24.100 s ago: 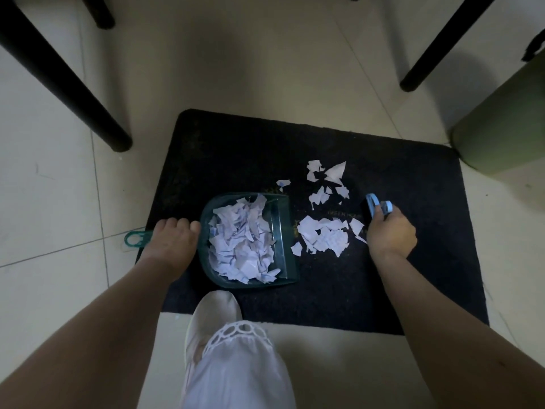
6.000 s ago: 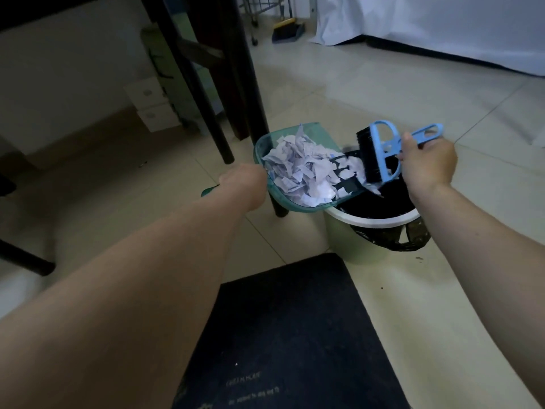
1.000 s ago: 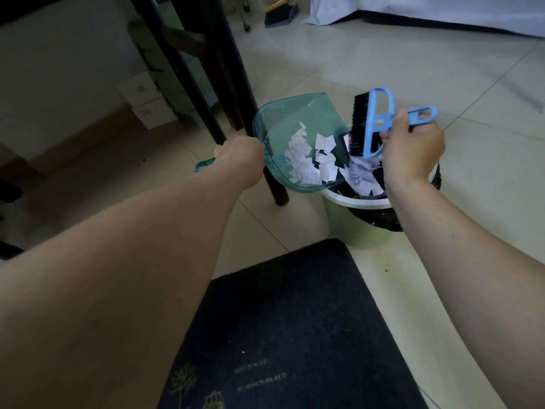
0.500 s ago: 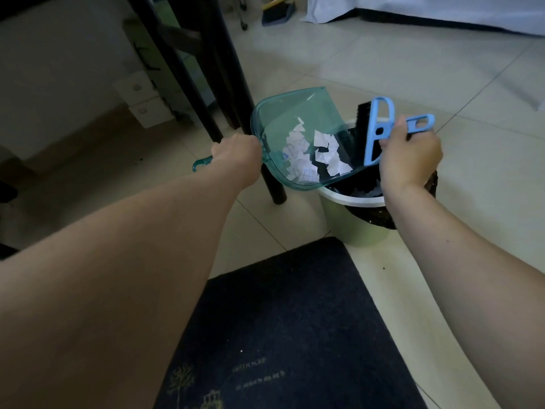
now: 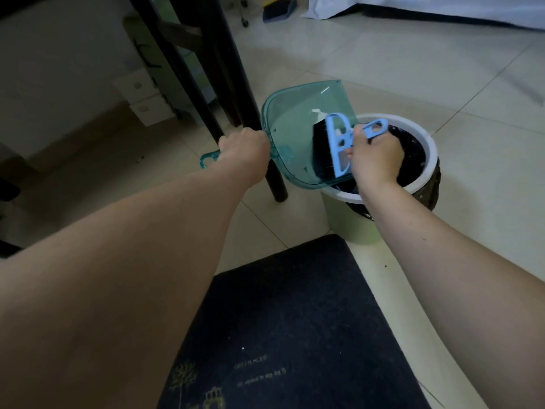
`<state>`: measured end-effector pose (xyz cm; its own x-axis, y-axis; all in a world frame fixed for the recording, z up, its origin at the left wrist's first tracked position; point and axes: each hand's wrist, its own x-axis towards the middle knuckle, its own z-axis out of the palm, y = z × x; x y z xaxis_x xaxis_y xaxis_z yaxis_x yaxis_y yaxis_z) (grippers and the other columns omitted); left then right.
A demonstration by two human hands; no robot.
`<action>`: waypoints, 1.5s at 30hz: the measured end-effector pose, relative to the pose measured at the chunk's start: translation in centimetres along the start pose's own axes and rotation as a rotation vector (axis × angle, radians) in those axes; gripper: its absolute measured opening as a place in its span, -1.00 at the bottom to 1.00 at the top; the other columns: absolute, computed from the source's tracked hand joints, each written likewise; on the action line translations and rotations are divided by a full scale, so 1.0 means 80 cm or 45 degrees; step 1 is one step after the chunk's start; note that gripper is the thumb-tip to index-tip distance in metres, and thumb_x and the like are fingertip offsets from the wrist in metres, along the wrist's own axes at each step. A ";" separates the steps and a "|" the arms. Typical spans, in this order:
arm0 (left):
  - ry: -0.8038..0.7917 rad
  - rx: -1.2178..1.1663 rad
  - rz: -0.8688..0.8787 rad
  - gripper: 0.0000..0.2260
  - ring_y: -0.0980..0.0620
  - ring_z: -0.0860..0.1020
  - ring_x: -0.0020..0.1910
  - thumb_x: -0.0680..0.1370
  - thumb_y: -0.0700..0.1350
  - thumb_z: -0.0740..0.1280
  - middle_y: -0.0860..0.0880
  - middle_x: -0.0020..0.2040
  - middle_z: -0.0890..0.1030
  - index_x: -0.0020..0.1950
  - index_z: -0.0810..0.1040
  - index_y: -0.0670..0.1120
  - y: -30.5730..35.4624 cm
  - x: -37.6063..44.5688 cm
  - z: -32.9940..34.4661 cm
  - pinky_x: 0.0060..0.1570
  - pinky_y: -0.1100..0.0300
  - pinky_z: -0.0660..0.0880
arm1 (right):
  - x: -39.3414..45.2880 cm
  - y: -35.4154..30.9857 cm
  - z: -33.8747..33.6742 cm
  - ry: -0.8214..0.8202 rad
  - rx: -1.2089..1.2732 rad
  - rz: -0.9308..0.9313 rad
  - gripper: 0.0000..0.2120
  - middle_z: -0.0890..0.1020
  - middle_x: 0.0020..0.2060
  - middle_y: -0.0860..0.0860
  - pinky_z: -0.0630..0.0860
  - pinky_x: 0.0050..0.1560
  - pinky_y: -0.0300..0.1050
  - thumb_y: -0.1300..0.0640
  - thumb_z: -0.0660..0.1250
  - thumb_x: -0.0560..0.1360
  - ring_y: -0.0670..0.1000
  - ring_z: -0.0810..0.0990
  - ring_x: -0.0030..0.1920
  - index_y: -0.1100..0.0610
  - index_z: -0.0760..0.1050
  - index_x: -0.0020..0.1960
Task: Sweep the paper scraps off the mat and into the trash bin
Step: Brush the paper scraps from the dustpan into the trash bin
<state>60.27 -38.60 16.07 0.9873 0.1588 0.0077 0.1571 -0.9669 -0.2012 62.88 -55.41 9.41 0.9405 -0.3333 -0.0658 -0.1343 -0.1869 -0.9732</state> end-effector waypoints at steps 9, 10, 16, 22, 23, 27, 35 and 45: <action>0.021 0.002 -0.004 -0.86 -0.09 0.38 -0.11 0.58 -0.24 0.25 -0.09 -0.09 0.41 0.12 0.49 -0.14 -0.004 -0.002 0.000 -0.04 0.04 0.27 | 0.019 0.003 -0.023 0.270 0.036 0.025 -0.66 0.68 -0.20 0.12 0.53 -0.12 -0.06 -0.02 0.18 0.57 0.10 0.64 -0.19 0.21 0.54 -0.16; 0.024 0.006 -0.004 -0.85 -0.10 0.39 -0.09 0.58 -0.23 0.25 -0.10 -0.07 0.43 0.13 0.49 -0.14 -0.005 -0.002 0.000 -0.02 0.03 0.30 | 0.018 0.002 -0.021 0.280 0.084 0.012 -0.66 0.68 -0.22 0.12 0.54 -0.12 -0.07 -0.02 0.19 0.57 0.09 0.65 -0.20 0.23 0.55 -0.15; 0.053 0.050 0.012 -0.81 -0.19 0.47 0.13 0.57 -0.23 0.26 -0.18 0.11 0.50 0.19 0.47 -0.17 -0.009 -0.005 -0.001 0.13 -0.04 0.35 | 0.013 0.000 -0.016 0.388 0.283 -0.066 -0.69 0.63 -0.34 0.01 0.55 -0.22 -0.12 -0.01 0.18 0.55 -0.03 0.61 -0.33 0.19 0.52 -0.17; 0.218 0.205 0.101 -0.70 -0.21 0.45 0.13 0.49 -0.33 0.25 -0.20 0.13 0.49 0.22 0.43 -0.20 -0.004 -0.008 -0.003 0.13 -0.04 0.35 | 0.025 0.022 -0.032 0.424 0.020 -0.053 -0.75 0.38 -0.41 -0.14 0.35 -0.30 -0.24 0.02 0.10 0.62 -0.05 0.43 -0.29 0.12 0.46 -0.08; 0.254 0.225 0.120 -0.69 -0.21 0.44 0.13 0.49 -0.35 0.24 -0.20 0.12 0.49 0.23 0.43 -0.20 -0.002 -0.009 -0.004 0.13 -0.04 0.35 | 0.026 0.026 -0.032 0.365 -0.039 -0.027 -0.75 0.37 -0.42 -0.14 0.31 -0.35 -0.25 0.01 0.10 0.62 -0.03 0.43 -0.30 0.12 0.43 -0.11; 0.382 0.276 0.176 -0.62 -0.20 0.42 0.14 0.53 -0.31 0.18 -0.21 0.14 0.47 0.35 0.37 -0.21 0.003 -0.013 -0.009 0.13 -0.05 0.33 | 0.030 0.043 -0.028 0.127 0.016 0.062 -0.68 0.63 -0.25 0.12 0.57 -0.09 0.03 -0.05 0.15 0.59 0.16 0.62 -0.16 0.15 0.49 -0.17; 0.583 0.320 0.232 -0.49 -0.21 0.42 0.13 0.56 -0.24 0.18 -0.19 0.14 0.46 0.52 0.18 -0.17 0.004 -0.018 -0.025 0.22 -0.05 0.30 | 0.038 0.047 -0.034 0.206 0.183 0.210 -0.69 0.64 -0.23 0.06 0.58 0.01 0.01 -0.03 0.15 0.59 0.08 0.64 -0.15 0.12 0.44 -0.23; 0.568 0.346 0.282 -0.51 -0.19 0.45 0.10 0.56 -0.24 0.22 -0.16 0.09 0.51 0.50 0.26 -0.16 0.004 -0.021 -0.023 0.19 -0.06 0.32 | 0.041 0.054 -0.040 0.347 0.118 0.156 -0.71 0.49 -0.34 -0.04 0.40 -0.16 -0.16 0.00 0.10 0.62 0.04 0.50 -0.20 0.04 0.33 -0.26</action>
<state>58.73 -39.57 17.82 0.9198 -0.1990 0.3381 -0.0086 -0.8718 -0.4897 64.35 -60.27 5.71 0.7992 -0.5857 -0.1349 -0.2011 -0.0492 -0.9783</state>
